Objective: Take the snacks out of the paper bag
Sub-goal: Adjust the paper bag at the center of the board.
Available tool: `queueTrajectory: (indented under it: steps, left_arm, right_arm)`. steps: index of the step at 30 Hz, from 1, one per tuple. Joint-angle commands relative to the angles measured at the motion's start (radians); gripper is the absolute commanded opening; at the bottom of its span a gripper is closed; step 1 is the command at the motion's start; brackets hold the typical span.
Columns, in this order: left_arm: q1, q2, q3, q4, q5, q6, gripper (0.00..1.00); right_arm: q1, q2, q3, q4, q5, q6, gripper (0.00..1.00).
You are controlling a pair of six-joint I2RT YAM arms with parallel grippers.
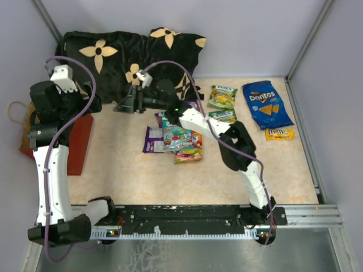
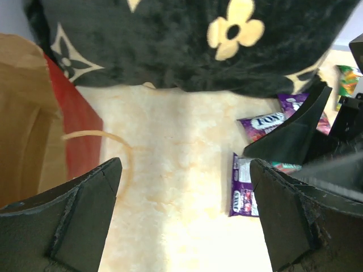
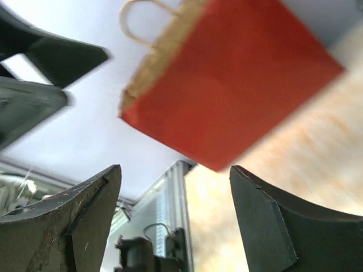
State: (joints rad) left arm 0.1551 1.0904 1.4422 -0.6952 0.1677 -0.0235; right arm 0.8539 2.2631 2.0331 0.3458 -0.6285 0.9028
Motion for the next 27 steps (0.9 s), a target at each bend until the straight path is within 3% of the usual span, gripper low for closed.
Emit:
queueTrajectory:
  steps: [1,3,7,10,14,18,27]
  left_arm:
    - [-0.039,-0.039,-0.032,0.067,0.097,-0.011,1.00]
    - [-0.091,-0.035,-0.057,0.074,0.054,-0.006,1.00]
    - [-0.264,-0.021,-0.134,0.094,-0.374,0.008,1.00]
    - [-0.275,-0.017,-0.172,0.133,-0.586,0.038,1.00]
    - [-0.273,0.000,-0.167,0.180,-0.744,0.106,1.00]
    - [-0.246,0.023,-0.124,0.190,-0.696,0.115,1.00]
    - [-0.020,0.111,-0.012,0.091,-0.421,0.090,0.95]
  right_arm:
    - [-0.153,-0.308,-0.344,0.228,0.048,-0.018,0.79]
    - [-0.194,-0.416,-0.492,0.211,0.075,-0.071,0.81]
    - [-0.239,-0.571,-0.667,0.094,0.134,-0.196,0.84]
    - [-0.244,-0.657,-0.761,0.075,0.140,-0.234,0.85]
    - [-0.245,-0.688,-0.848,0.086,0.125,-0.237,0.86]
    - [-0.245,-0.690,-0.901,0.125,0.099,-0.216,0.86]
    - [-0.245,-0.688,-0.940,0.167,0.054,-0.188,0.86]
